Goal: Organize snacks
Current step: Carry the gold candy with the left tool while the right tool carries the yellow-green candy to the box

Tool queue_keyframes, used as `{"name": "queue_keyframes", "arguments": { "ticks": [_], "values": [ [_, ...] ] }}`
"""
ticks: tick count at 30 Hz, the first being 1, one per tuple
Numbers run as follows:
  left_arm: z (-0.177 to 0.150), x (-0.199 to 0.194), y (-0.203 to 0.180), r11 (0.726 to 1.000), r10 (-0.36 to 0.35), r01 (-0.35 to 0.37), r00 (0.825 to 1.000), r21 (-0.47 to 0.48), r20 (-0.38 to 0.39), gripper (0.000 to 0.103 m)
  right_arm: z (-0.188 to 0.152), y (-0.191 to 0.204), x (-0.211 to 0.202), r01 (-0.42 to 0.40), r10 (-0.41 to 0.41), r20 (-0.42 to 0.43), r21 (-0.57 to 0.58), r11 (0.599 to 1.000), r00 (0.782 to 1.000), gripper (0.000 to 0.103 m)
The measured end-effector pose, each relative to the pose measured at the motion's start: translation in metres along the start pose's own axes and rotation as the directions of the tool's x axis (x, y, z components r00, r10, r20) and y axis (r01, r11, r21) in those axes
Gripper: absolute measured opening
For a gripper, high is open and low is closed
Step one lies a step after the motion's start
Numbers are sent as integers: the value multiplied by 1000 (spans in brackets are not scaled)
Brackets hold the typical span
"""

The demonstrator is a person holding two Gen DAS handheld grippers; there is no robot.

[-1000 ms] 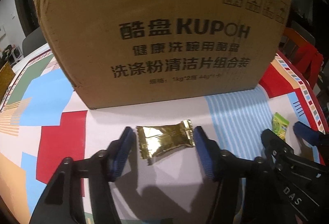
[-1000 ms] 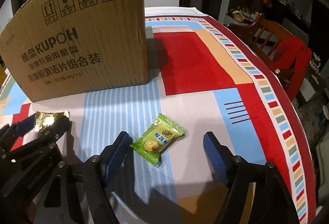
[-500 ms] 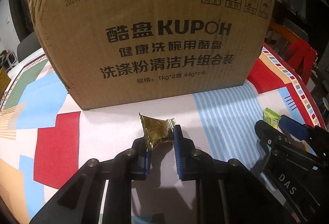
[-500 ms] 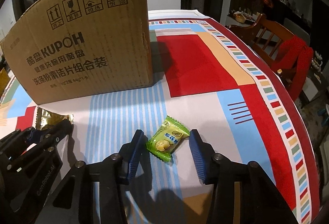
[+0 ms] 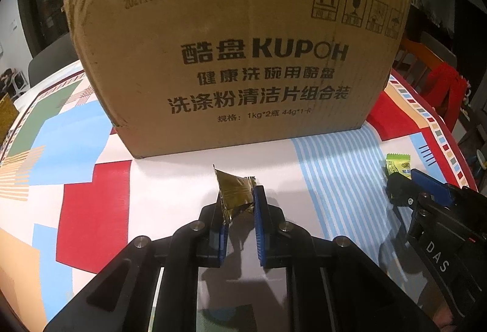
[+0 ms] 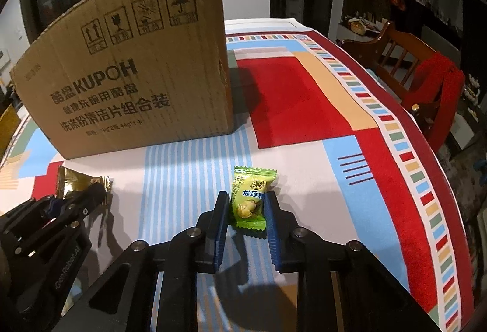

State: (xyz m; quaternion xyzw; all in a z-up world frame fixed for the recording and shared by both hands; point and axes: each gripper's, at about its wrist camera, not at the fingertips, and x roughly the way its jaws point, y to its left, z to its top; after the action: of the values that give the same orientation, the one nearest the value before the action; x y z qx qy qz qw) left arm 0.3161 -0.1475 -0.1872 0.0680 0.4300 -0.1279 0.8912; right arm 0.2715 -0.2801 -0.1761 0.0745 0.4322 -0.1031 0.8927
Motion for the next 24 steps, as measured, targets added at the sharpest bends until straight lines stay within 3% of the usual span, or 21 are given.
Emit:
{"name": "queue_keyframes", "arguments": {
  "ticks": [24],
  "values": [
    [10, -58, 22, 999, 16, -12, 996, -46, 83, 16, 16, 18, -57, -19, 21, 109, -21, 1000, 994, 24]
  ]
}}
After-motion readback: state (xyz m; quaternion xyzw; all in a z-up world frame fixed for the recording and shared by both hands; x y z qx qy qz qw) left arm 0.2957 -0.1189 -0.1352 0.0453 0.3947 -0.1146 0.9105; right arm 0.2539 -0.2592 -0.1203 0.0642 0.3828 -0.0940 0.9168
